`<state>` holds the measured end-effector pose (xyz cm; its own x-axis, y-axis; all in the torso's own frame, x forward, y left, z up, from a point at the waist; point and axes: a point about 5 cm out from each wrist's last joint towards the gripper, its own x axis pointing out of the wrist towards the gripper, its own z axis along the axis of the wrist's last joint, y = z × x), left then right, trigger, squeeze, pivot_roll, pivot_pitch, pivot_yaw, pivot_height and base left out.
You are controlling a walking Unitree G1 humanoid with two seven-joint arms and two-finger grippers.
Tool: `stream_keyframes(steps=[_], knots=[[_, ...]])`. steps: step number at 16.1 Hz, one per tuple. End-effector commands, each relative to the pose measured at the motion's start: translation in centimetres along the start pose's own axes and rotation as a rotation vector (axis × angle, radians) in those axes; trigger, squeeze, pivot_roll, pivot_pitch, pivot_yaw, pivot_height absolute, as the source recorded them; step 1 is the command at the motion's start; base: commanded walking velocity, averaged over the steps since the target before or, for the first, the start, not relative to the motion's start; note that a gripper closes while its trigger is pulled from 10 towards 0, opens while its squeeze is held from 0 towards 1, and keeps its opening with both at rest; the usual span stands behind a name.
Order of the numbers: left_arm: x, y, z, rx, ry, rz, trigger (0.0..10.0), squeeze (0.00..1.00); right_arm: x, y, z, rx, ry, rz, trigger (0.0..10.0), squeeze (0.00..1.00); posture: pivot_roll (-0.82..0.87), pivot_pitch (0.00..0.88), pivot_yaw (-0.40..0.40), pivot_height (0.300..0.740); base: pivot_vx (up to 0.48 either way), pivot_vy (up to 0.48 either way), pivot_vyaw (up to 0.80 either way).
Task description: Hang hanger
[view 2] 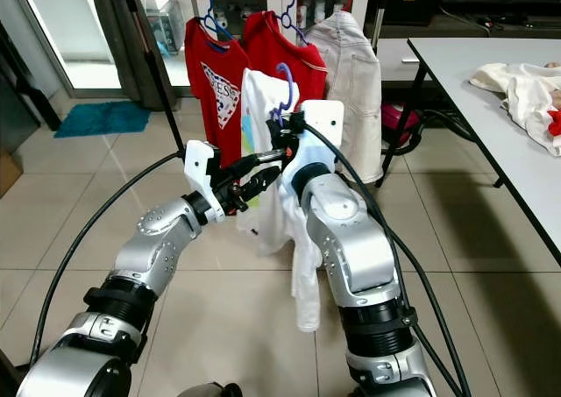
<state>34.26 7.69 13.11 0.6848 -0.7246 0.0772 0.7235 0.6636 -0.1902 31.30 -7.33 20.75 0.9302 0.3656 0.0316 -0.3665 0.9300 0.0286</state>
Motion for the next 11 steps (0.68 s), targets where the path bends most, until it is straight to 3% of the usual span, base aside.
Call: stream_keyframes(steps=[1, 2, 6, 11], knots=[[0.37, 0.24, 0.68, 0.020, -0.003, 0.004, 10.0, 1.00, -0.12, 0.53, 1.50, -0.023, -0.073, 0.018, 10.0, 0.00, -0.11, 0.000, 0.075, 0.740, 0.000, 0.000, 0.00], [0.56, 0.42, 0.82, 0.016, -0.003, 0.004, 10.0, 0.00, -0.13, 0.80, 1.56, -0.026, -0.076, 0.025, 10.0, 0.00, -0.11, 0.000, 0.077, 0.740, 0.000, 0.000, 0.00], [1.15, 0.57, 1.28, -0.020, -0.032, -0.024, 10.0, 0.00, -0.25, 1.31, 1.57, -0.033, -0.080, 0.034, 10.0, 0.00, -0.12, 0.000, 0.087, 0.740, 0.000, 0.000, 0.00], [1.37, 0.65, 1.21, -0.004, -0.019, -0.044, 10.0, 0.00, -0.26, 1.41, 1.53, -0.043, -0.078, 0.038, 10.0, 0.00, -0.12, 0.000, 0.095, 0.740, 0.000, 0.000, 0.00]])
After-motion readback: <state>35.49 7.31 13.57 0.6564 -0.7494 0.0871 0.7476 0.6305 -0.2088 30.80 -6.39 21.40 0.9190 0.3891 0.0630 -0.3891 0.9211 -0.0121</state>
